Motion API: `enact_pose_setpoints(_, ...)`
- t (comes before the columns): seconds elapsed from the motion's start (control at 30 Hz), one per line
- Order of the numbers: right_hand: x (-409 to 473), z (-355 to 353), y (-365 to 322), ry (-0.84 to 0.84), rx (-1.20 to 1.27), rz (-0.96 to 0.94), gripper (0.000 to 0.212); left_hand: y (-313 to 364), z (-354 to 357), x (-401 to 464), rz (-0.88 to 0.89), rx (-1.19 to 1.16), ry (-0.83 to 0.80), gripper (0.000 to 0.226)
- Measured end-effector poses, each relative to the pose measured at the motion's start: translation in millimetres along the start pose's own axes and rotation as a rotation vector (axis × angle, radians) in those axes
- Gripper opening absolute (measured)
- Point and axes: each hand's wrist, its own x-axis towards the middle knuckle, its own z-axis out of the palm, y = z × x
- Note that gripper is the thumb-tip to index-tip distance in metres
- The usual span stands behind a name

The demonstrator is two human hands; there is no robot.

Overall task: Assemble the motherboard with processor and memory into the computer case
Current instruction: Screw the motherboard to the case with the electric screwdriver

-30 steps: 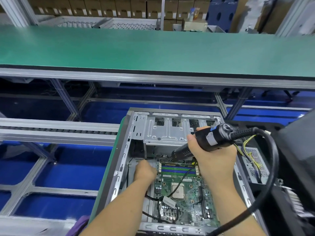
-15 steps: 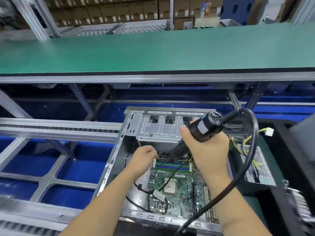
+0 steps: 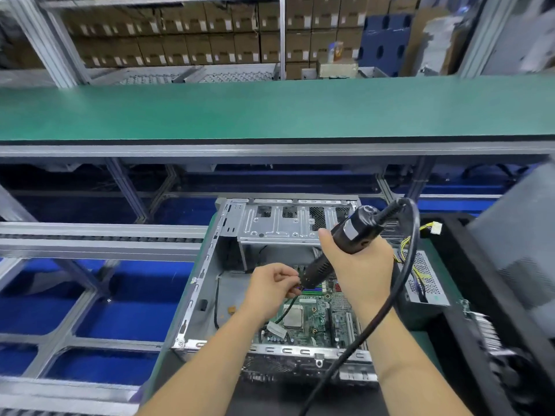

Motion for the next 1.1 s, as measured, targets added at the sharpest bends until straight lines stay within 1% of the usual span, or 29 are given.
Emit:
enact_pose_setpoints(0.07,-6,0,-2,-0.002,0.000,0.008,0.031,2,0,-6,0.030,0.050,0.000,0.007)
enact_pose_setpoints(0.13,-11,-1,-4,-0.002,-0.003,0.004,0.031,4,-1,-12,0.076,0.146,0.007,0.007)
enact_pose_setpoints(0.2,-16,-1,-6,0.013,-0.003,0.002,0.031,6,-2,-16,0.127,0.181,0.009,0.009)
enact_pose_setpoints(0.3,-20,-2,-10,0.044,-0.008,0.011,0.032,9,-2,-22,0.152,0.106,-0.042,0.017)
enact_pose_setpoints(0.47,-22,-2,-17,0.067,-0.002,0.024,0.035,11,-2,-25,0.117,0.068,-0.150,0.016)
enact_pose_setpoints(0.57,-20,-2,-14,0.074,-0.008,0.037,0.030,10,-3,-25,0.122,0.043,-0.149,0.020)
enact_pose_setpoints(0.67,-17,0,-12,0.067,-0.012,0.035,0.029,9,-3,-24,0.151,0.040,-0.164,0.023)
enact_pose_setpoints(0.77,-13,1,-12,0.066,-0.030,0.036,0.030,7,-4,-24,0.196,0.050,-0.211,0.041)
enact_pose_setpoints(0.83,-9,2,-13,0.061,-0.026,0.042,0.031,6,-2,-26,0.258,0.110,-0.254,0.057)
enact_pose_setpoints(0.9,-6,3,-18,0.025,-0.042,0.068,0.038,13,3,-27,0.362,0.225,-0.214,0.071)
enact_pose_setpoints(0.93,-4,3,-21,0.004,-0.067,0.081,0.043,20,5,-26,0.423,0.256,-0.174,0.070)
enact_pose_setpoints(1.0,-2,4,-28,-0.028,-0.079,0.064,0.039,41,7,-25,0.538,0.275,-0.121,0.054)
enact_pose_setpoints(1.1,5,4,-52,-0.028,-0.001,0.004,0.029,75,-1,-28,0.583,0.241,-0.163,0.032)
